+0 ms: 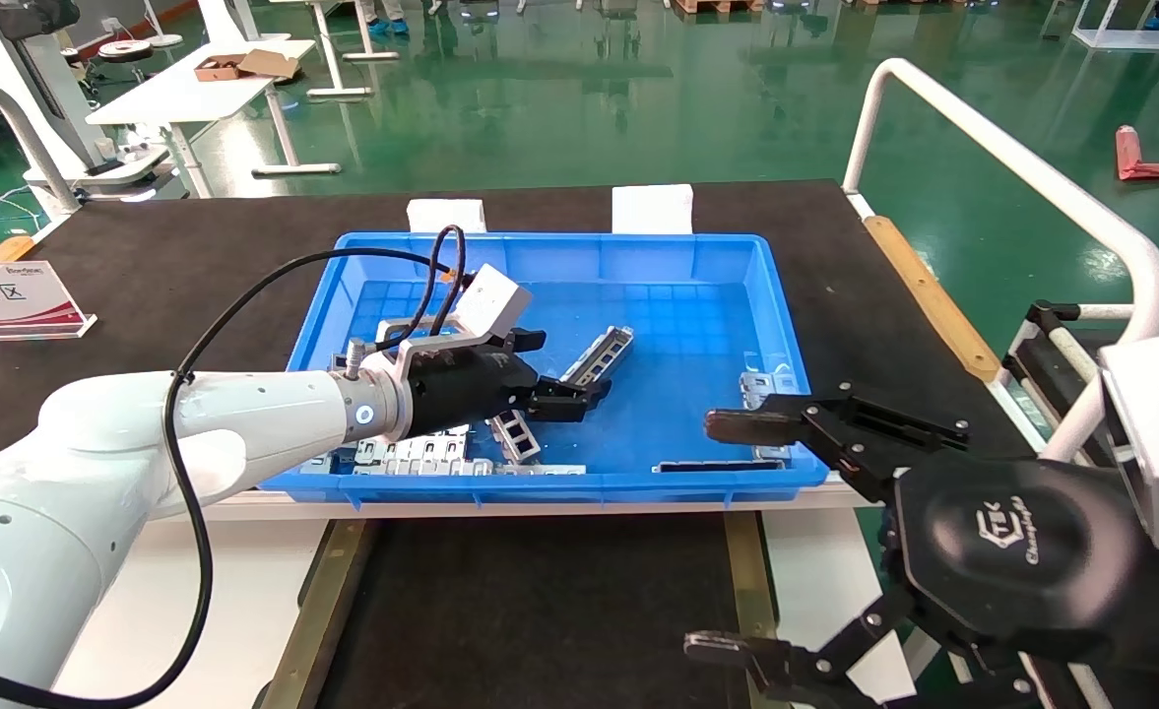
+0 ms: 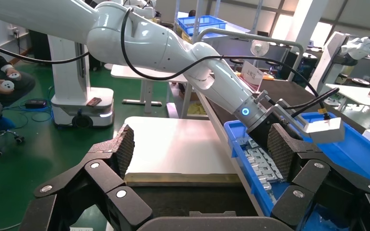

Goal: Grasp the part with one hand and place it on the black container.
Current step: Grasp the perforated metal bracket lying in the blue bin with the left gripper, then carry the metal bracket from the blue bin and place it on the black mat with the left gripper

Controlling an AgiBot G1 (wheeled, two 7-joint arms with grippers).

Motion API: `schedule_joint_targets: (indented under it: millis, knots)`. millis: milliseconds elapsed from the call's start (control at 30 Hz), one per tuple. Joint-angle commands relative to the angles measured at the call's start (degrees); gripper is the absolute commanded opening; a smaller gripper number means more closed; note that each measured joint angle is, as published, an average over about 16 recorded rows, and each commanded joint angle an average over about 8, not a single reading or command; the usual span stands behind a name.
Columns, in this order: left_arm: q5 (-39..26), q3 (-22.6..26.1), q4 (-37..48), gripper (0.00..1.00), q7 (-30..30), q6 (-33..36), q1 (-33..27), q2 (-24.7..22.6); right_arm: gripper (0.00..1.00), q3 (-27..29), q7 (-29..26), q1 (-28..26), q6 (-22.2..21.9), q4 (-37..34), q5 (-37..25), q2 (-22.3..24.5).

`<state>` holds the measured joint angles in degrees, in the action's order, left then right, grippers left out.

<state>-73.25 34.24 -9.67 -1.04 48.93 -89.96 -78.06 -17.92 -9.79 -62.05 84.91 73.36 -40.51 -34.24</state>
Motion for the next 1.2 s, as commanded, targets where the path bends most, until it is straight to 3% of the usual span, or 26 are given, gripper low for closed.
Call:
schedule_joint_targets:
  millis: [33,1200]
  knots:
    - [0.14,0.54,-0.15,0.00,0.65,-0.48,0.04,-0.03,0.00,0.00,0.00,0.00,0.00,0.00,0.00,0.00]
    - [5.17,9.40,-2.67,0.00,4.10,-4.47,2.47,0.25,0.00,-0.08,0.04,-0.02,-0.03,0.00,0.05,0.03]
